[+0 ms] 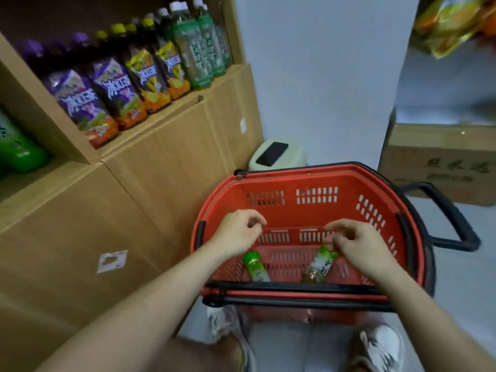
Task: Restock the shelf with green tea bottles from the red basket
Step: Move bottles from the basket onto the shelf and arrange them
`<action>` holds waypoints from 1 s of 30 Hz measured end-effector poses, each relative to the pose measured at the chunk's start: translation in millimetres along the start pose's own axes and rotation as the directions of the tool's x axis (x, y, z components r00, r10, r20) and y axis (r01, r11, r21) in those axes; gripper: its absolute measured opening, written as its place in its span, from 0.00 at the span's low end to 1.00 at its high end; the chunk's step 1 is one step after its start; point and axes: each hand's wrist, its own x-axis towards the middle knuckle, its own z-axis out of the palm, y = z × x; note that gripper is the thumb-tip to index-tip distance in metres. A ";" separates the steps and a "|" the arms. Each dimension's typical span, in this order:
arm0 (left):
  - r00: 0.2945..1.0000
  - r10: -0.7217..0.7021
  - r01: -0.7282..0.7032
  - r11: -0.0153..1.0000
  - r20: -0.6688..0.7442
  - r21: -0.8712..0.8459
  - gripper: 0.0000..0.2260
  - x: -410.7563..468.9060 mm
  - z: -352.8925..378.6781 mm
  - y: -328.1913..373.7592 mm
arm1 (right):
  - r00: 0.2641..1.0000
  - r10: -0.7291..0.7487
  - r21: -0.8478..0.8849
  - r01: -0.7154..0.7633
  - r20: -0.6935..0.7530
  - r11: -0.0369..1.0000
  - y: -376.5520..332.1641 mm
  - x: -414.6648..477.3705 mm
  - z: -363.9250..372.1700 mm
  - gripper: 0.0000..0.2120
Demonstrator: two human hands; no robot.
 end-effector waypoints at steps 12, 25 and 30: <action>0.791 -0.098 -0.359 0.725 0.604 0.588 0.19 137.3 145.9 -121.6 | 0.976 -0.004 -0.213 0.052 0.218 0.976 13.3 120.5 35.9 0.18; 0.612 0.094 -0.588 0.718 0.785 0.372 0.30 146.9 193.4 -162.2 | 0.951 0.117 -0.219 -0.054 0.285 0.974 63.1 151.0 51.6 0.21; 0.849 0.137 0.076 0.924 0.510 -0.374 0.25 154.8 148.8 -79.5 | 0.896 0.106 -0.067 -0.086 0.431 0.994 59.7 146.6 58.4 0.34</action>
